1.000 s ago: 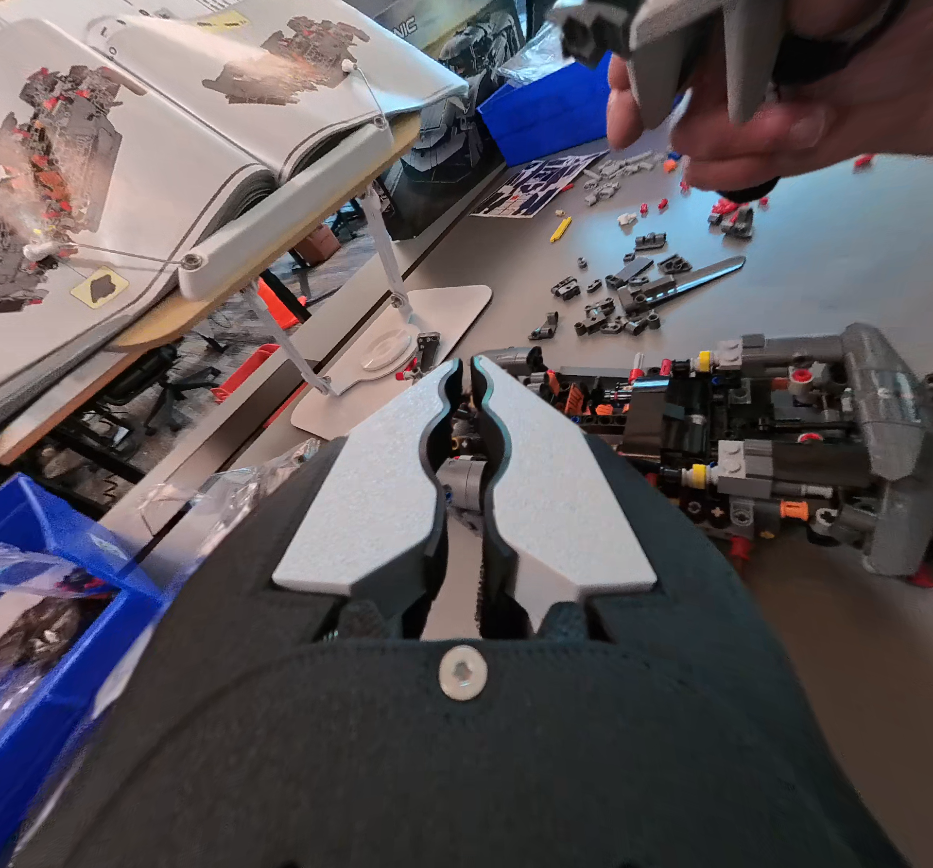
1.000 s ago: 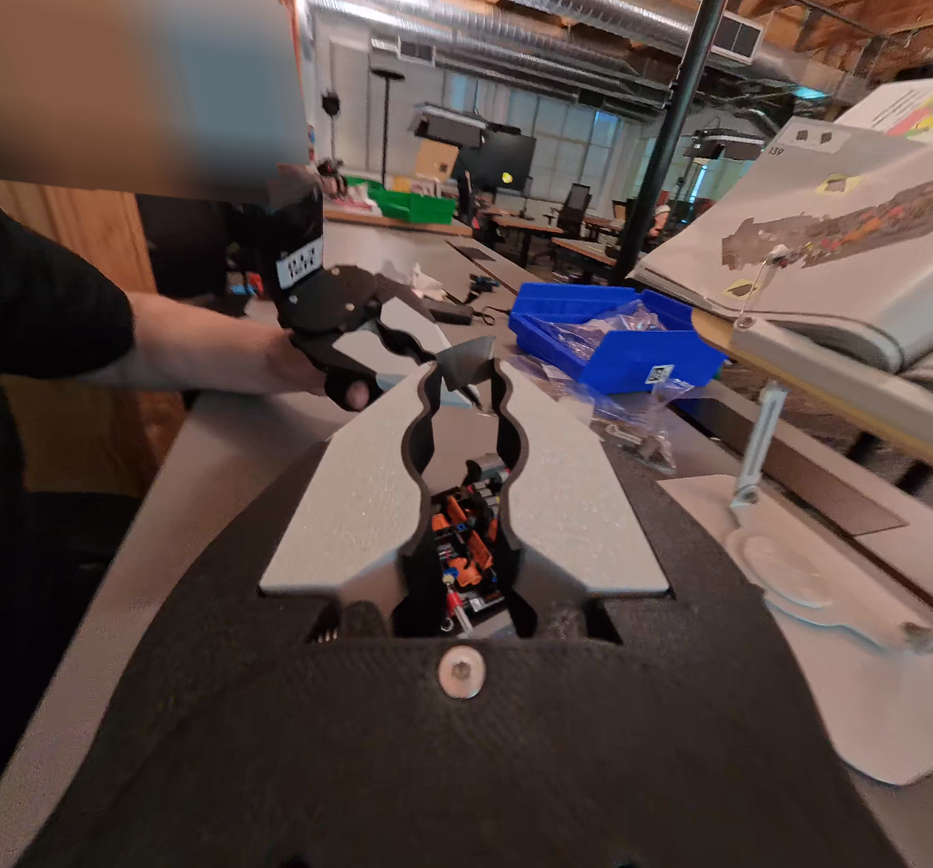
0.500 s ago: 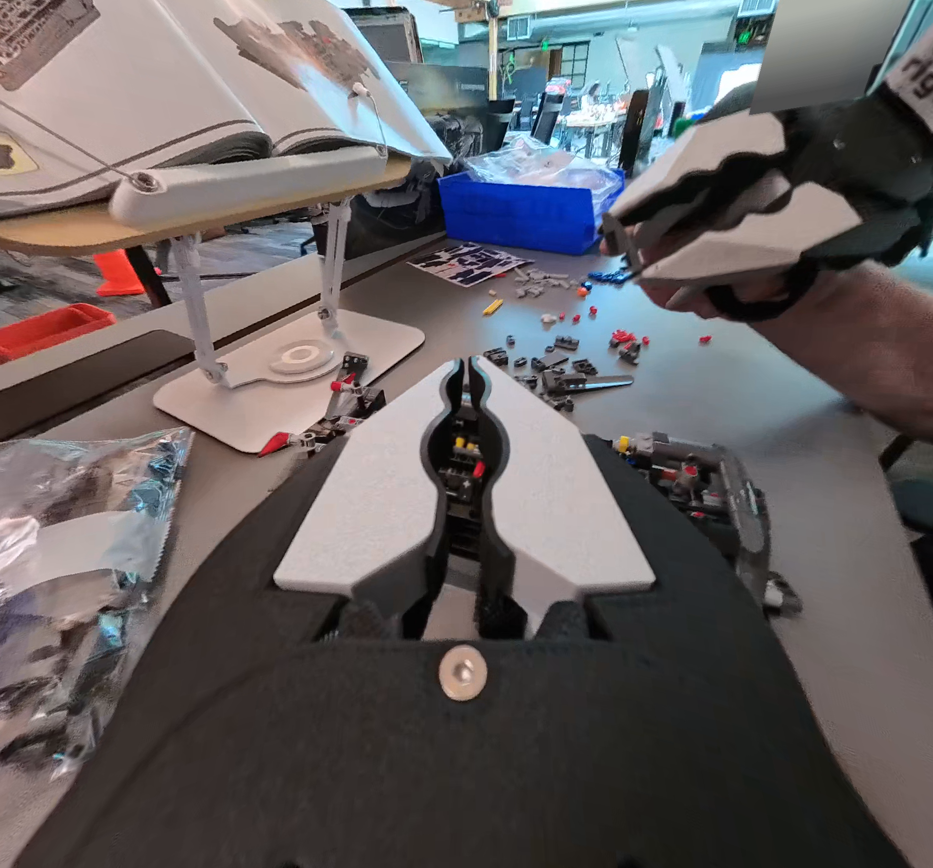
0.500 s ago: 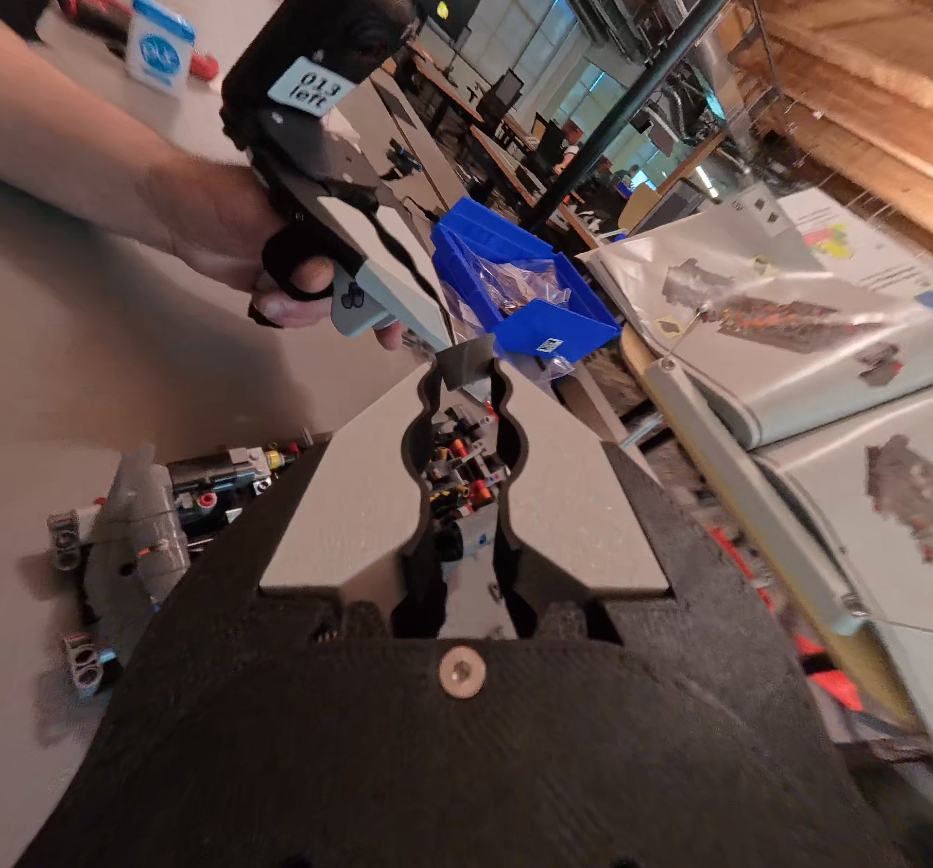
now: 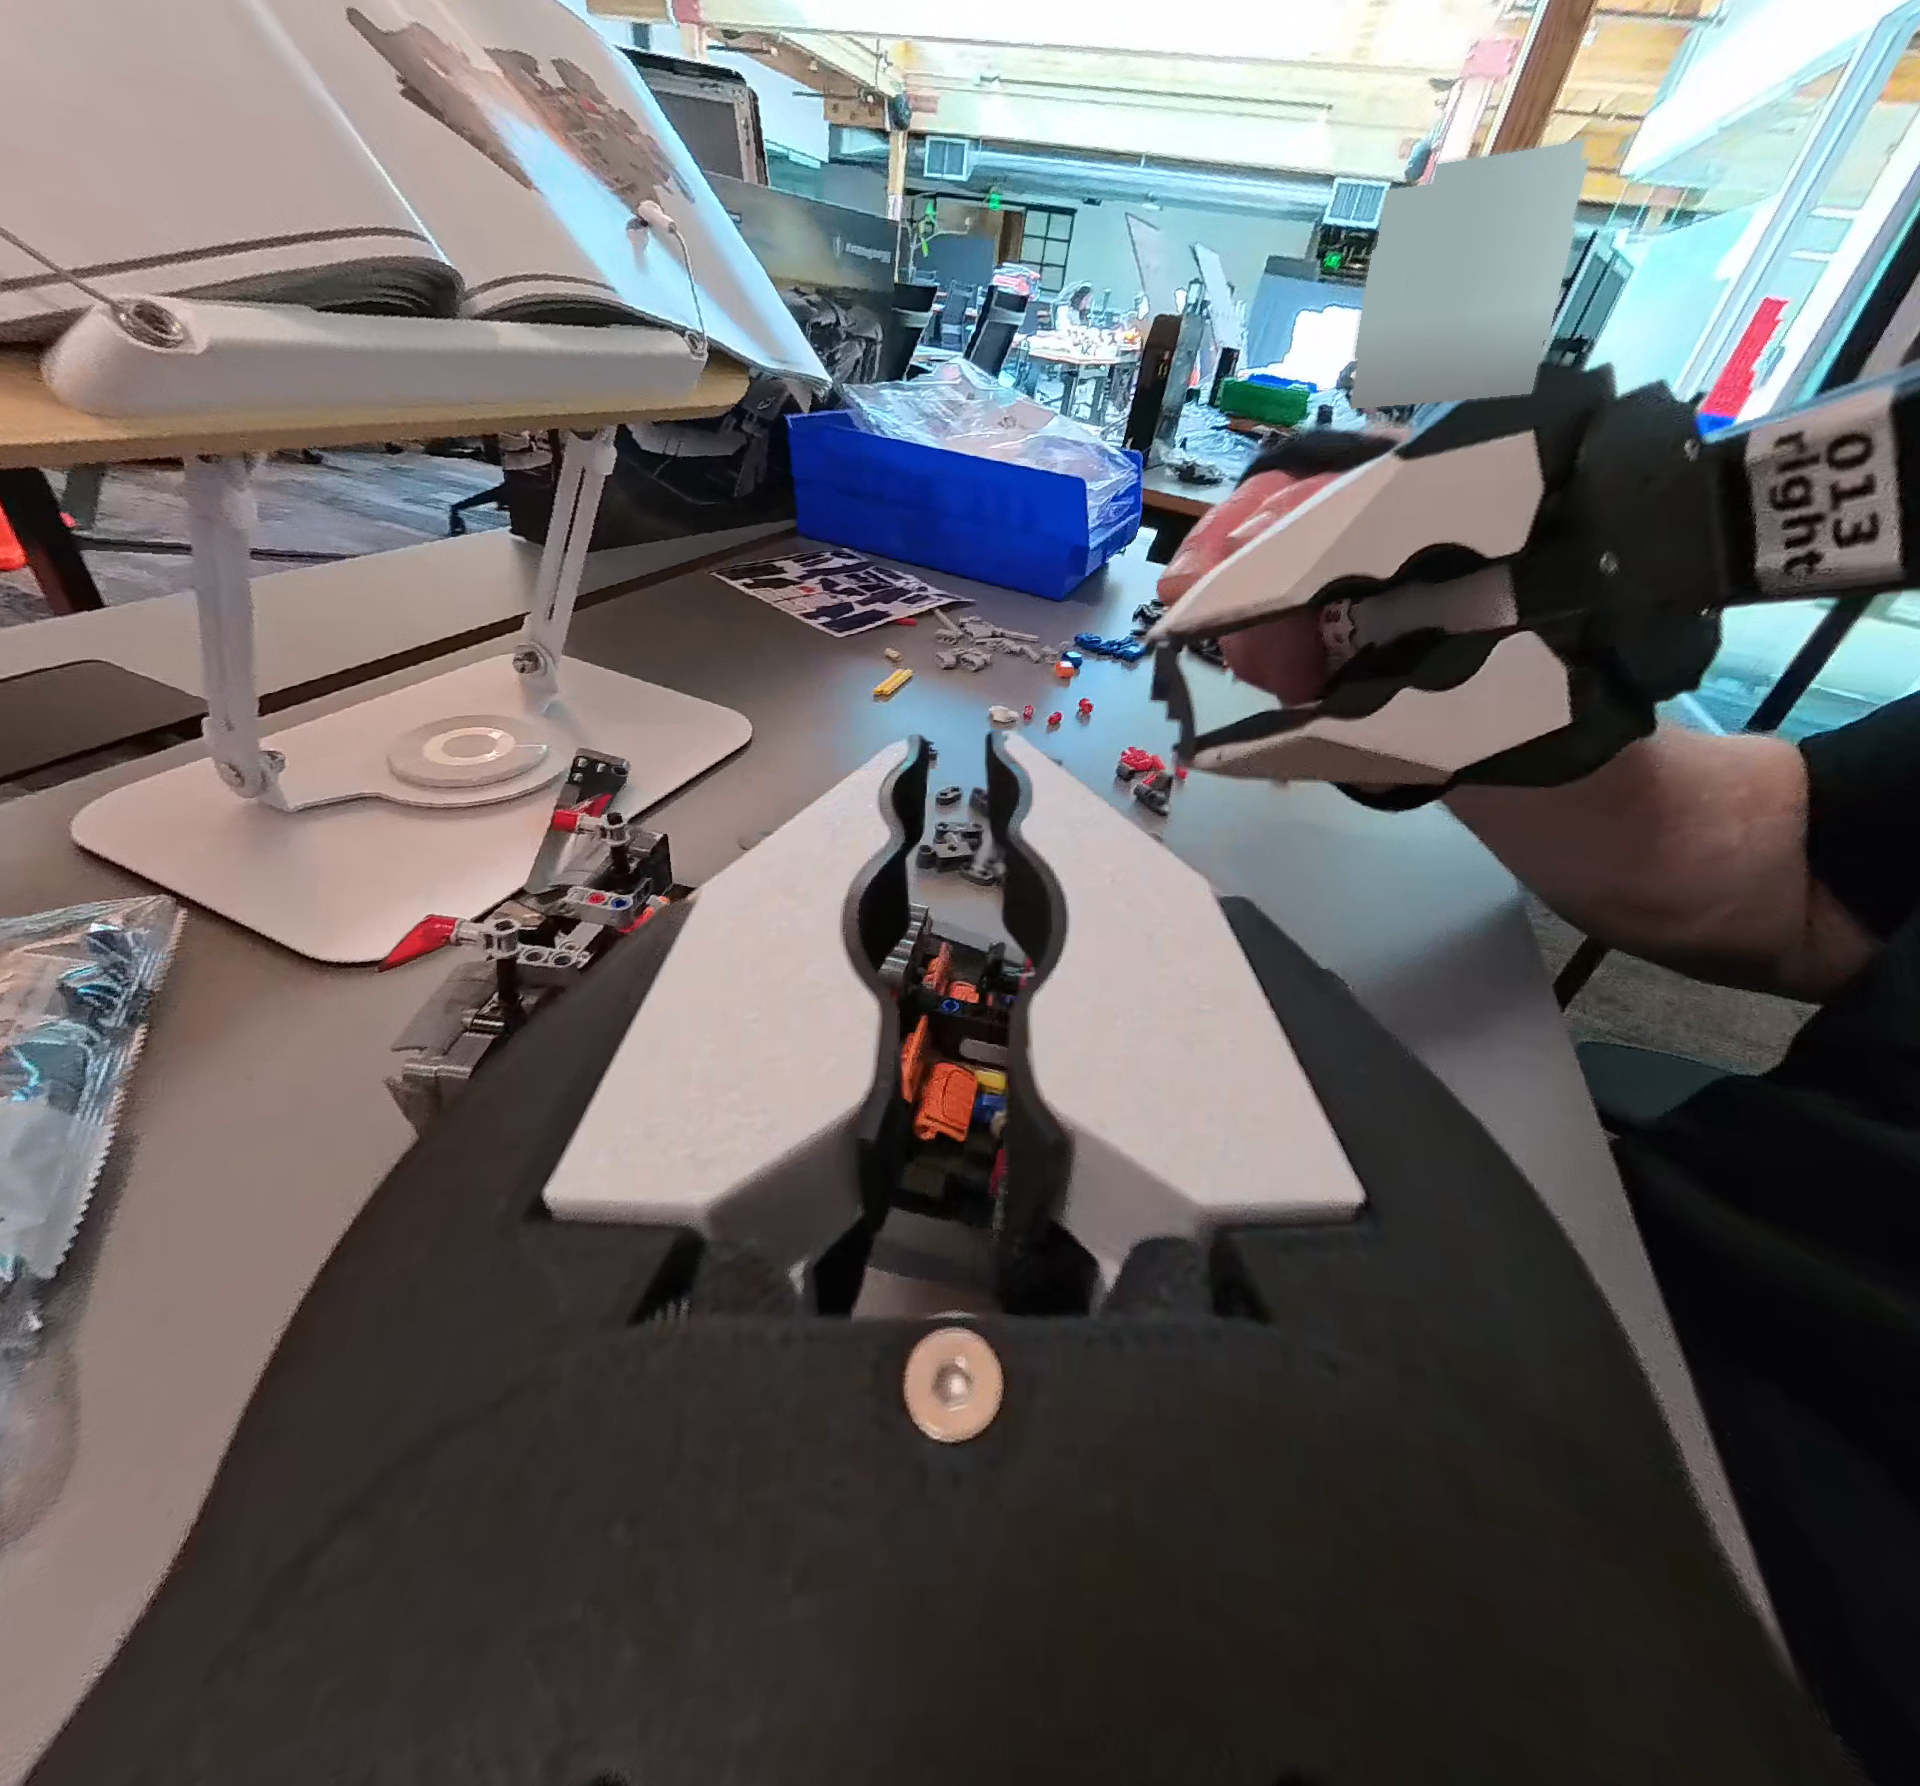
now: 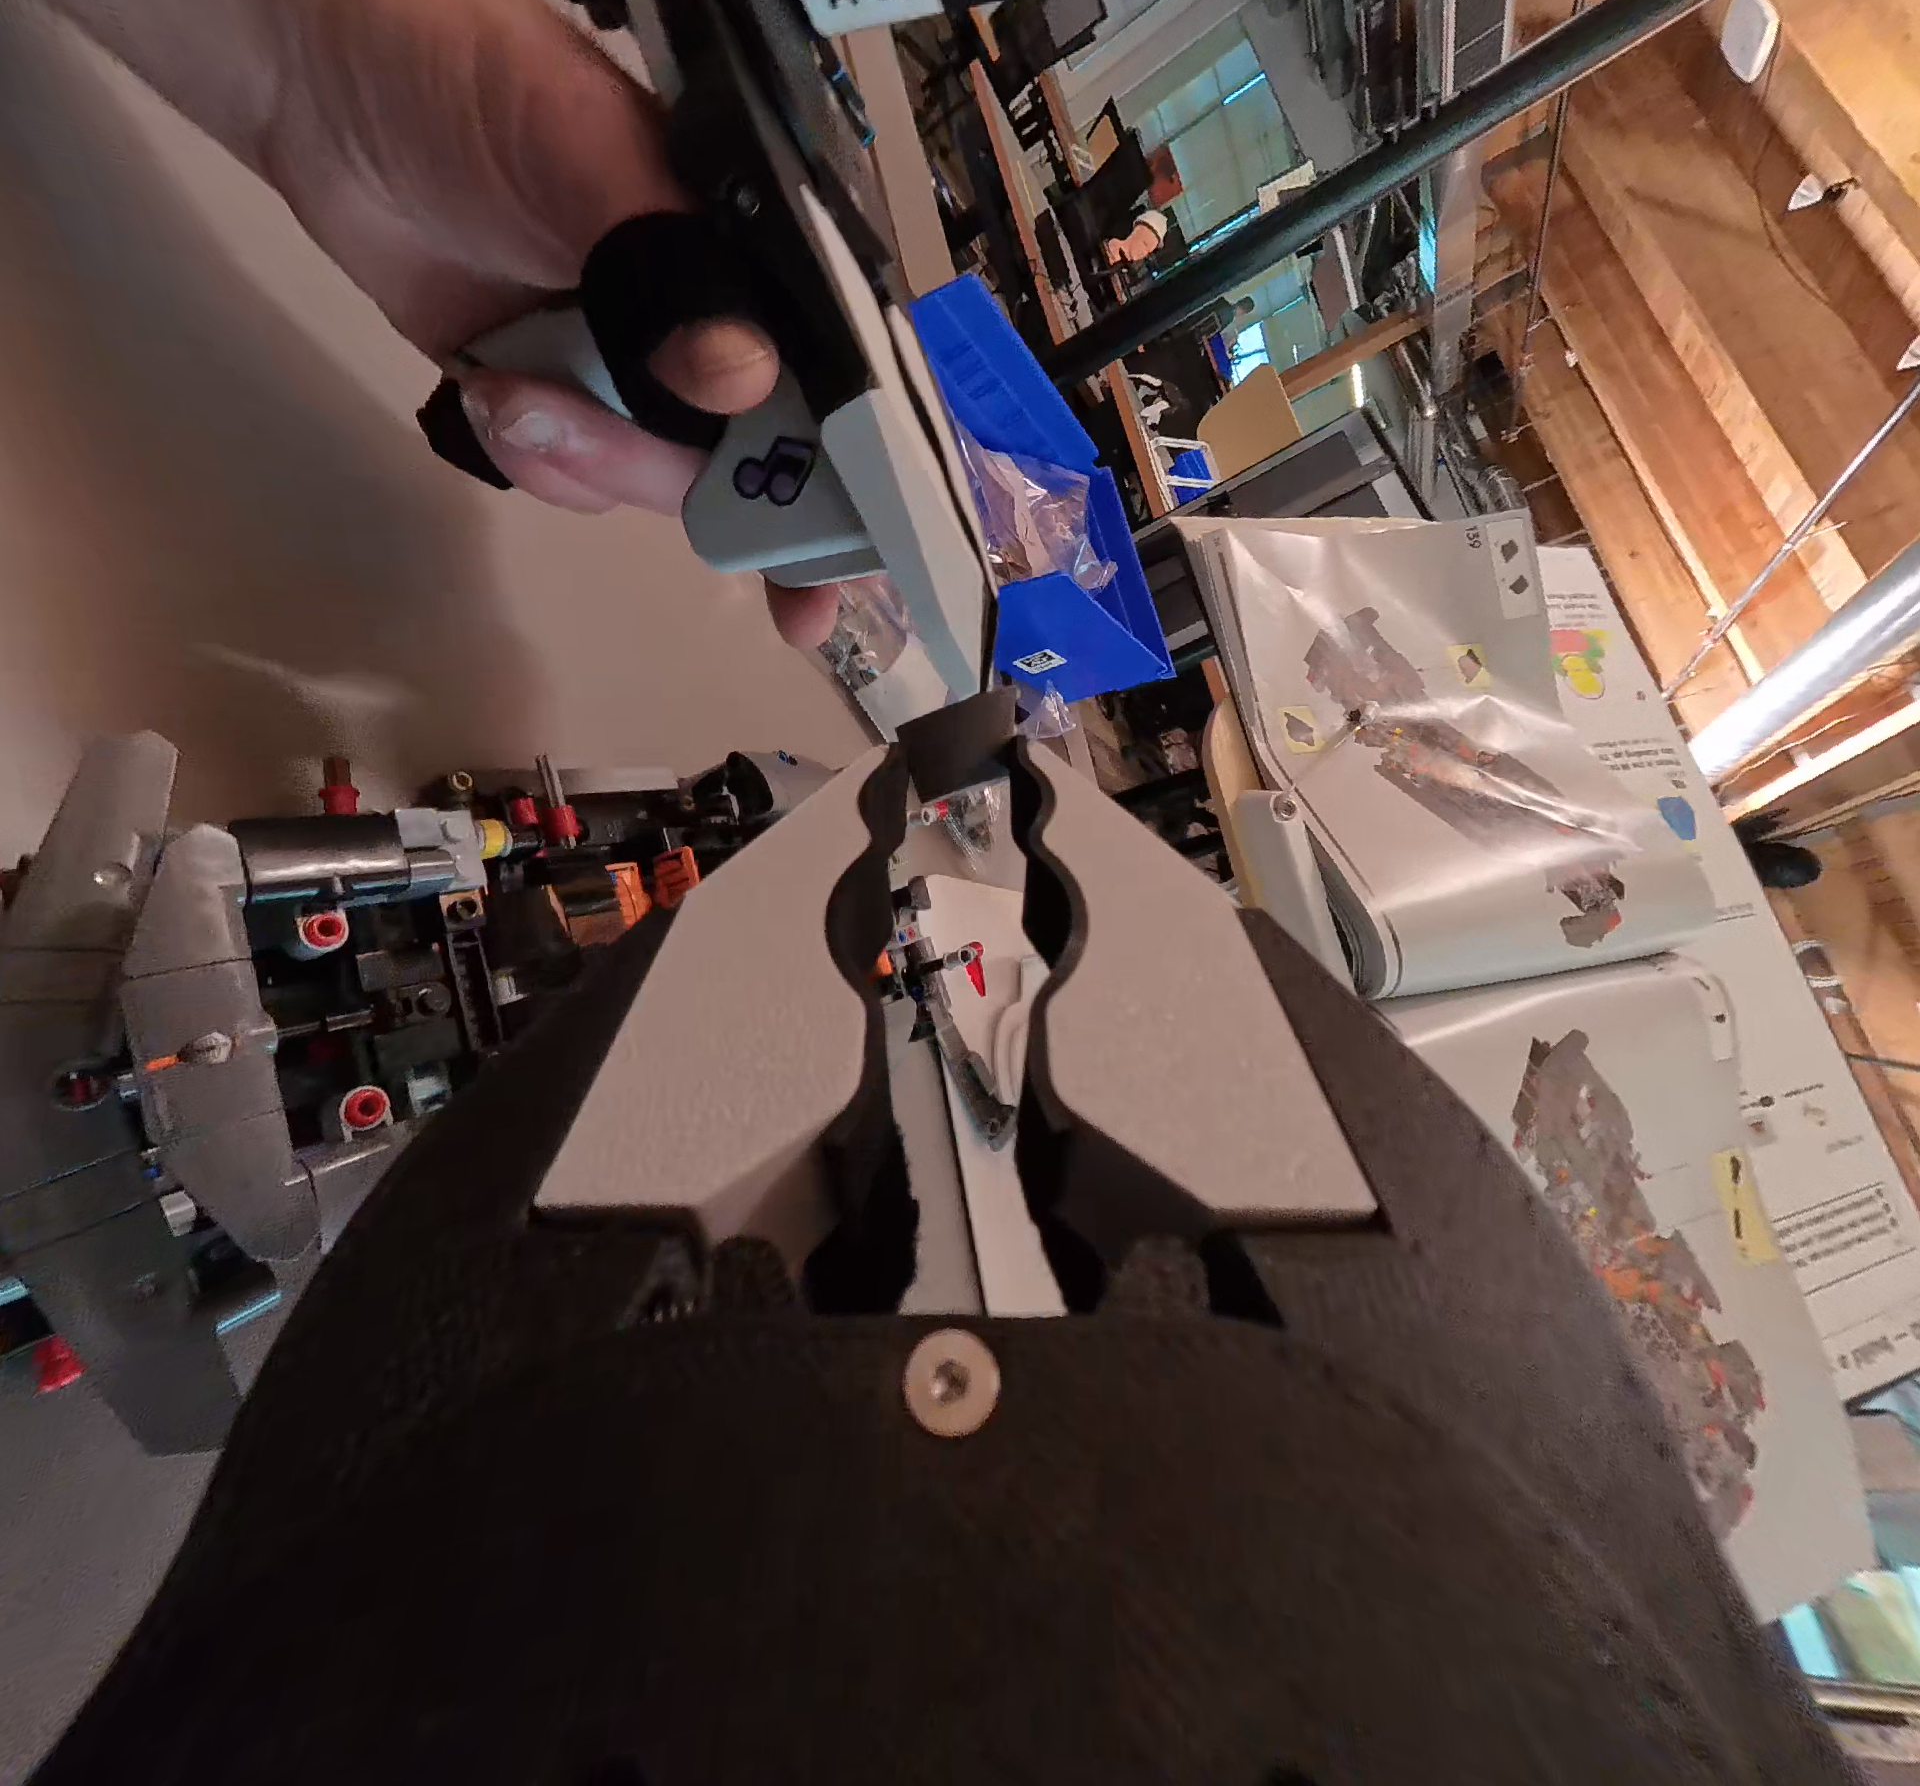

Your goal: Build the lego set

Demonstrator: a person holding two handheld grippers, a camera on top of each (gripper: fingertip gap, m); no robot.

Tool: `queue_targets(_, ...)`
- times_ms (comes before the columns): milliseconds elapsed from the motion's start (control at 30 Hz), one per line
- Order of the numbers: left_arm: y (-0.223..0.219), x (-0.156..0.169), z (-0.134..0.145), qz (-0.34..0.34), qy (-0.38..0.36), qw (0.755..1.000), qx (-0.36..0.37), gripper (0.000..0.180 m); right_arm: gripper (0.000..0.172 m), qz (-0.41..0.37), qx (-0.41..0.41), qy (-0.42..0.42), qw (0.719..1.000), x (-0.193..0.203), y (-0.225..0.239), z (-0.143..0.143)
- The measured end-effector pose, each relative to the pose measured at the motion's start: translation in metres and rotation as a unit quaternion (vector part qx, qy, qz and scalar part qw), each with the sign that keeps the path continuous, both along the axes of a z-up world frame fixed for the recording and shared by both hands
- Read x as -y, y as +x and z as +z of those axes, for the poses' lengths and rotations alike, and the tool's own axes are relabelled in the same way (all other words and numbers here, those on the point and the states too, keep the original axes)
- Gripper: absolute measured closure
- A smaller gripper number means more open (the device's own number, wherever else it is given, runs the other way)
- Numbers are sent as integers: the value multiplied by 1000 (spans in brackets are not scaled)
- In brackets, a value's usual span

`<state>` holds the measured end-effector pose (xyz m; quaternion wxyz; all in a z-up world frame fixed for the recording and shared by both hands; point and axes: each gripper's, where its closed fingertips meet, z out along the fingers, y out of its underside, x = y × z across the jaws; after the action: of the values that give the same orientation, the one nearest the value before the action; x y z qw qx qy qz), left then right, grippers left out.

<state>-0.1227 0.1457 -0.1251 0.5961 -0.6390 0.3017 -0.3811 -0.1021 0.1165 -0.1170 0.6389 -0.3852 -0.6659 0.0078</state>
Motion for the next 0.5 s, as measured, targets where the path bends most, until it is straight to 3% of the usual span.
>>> queue_targets(500,12,12,-3,-69,-48,996,29,161,155,-26,55,55,997,-15,-2,-16)
